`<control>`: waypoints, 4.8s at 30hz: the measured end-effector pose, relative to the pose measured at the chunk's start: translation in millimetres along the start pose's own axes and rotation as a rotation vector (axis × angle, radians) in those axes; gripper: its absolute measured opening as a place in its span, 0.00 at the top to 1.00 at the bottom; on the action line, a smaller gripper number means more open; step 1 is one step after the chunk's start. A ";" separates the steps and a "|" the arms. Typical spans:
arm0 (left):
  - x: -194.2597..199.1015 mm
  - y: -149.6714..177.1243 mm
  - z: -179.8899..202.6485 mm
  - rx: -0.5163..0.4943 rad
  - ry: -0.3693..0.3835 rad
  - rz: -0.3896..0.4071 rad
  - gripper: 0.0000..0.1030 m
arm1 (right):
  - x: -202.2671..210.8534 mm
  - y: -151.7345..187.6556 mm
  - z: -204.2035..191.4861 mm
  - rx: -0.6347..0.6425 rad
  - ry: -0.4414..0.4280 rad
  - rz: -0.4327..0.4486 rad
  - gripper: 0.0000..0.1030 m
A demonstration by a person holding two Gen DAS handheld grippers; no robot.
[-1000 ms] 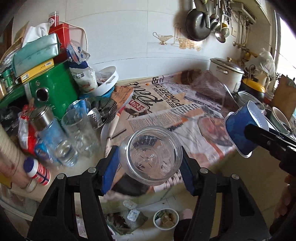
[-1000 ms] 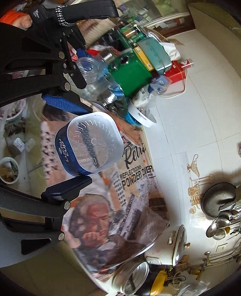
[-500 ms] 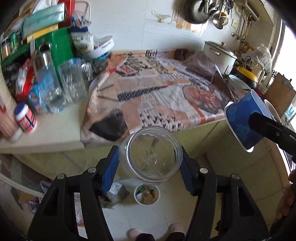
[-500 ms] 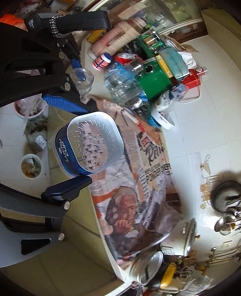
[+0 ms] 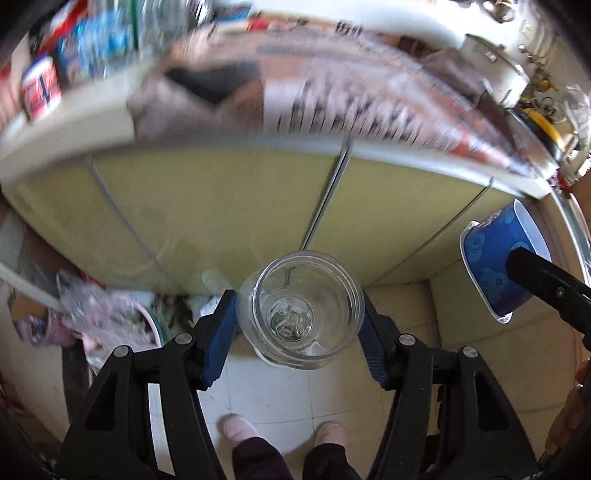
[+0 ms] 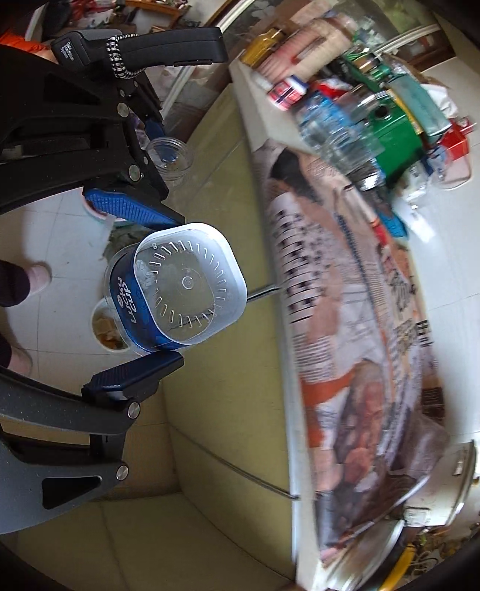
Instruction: Collect trash
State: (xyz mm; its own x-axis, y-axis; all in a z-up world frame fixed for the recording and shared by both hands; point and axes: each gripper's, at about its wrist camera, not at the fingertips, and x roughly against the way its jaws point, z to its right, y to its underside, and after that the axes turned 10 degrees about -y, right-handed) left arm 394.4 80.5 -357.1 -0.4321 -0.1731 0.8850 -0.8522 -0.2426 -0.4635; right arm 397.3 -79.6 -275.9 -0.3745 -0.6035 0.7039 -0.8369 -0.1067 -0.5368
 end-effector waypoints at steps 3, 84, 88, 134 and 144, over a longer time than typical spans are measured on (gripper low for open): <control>-31.4 20.8 -0.9 0.026 -0.005 -0.041 0.41 | -29.8 16.4 19.9 -0.012 0.006 -0.038 0.38; 455.3 74.5 -22.7 0.005 0.076 0.637 0.01 | 331.5 55.8 -133.1 0.248 -0.102 0.529 0.12; 472.4 93.0 -33.0 -0.018 0.064 0.662 0.01 | 344.3 70.6 -144.2 0.242 -0.079 0.559 0.00; 486.4 108.6 -30.5 -0.039 0.111 0.661 0.01 | 363.2 96.8 -155.5 0.252 -0.017 0.545 0.00; 487.7 109.7 -28.1 -0.037 0.114 0.669 0.01 | 365.6 96.9 -151.4 0.250 -0.013 0.541 0.00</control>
State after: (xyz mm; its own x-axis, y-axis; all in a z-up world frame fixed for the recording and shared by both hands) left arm 81.8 -3.7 24.9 -0.8967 -0.1721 0.4079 -0.3989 -0.0856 -0.9130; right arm 118.9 -191.0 -0.1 -0.7154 -0.6336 0.2947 -0.4086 0.0372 -0.9119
